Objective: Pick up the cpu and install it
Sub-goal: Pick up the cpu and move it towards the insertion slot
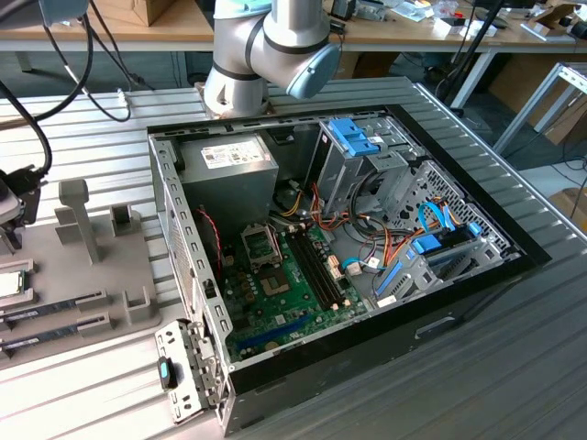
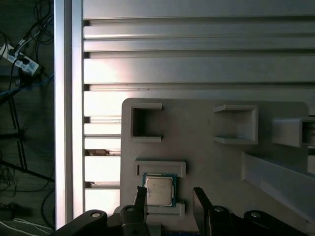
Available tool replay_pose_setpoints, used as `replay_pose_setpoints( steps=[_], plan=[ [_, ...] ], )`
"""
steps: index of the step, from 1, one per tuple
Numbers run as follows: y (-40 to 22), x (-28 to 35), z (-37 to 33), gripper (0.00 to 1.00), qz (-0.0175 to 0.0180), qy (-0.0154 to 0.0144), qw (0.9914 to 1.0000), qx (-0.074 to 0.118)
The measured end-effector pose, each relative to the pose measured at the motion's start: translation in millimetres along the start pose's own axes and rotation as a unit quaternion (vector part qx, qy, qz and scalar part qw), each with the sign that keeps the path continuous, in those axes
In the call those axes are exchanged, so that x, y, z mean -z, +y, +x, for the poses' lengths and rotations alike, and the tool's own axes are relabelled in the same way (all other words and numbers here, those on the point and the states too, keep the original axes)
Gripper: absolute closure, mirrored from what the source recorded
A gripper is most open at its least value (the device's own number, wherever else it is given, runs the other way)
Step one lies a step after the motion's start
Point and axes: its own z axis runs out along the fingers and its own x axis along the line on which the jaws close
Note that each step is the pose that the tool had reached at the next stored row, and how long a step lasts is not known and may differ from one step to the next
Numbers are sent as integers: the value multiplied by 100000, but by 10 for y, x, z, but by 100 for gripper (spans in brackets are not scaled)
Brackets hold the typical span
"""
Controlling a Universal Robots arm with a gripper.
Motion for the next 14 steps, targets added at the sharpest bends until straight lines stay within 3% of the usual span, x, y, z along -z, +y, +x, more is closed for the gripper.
replay_pose_setpoints(
  steps=[14],
  plan=[
    [0, -23, 0, 50, 3, 4, 100000, -1]
  ],
)
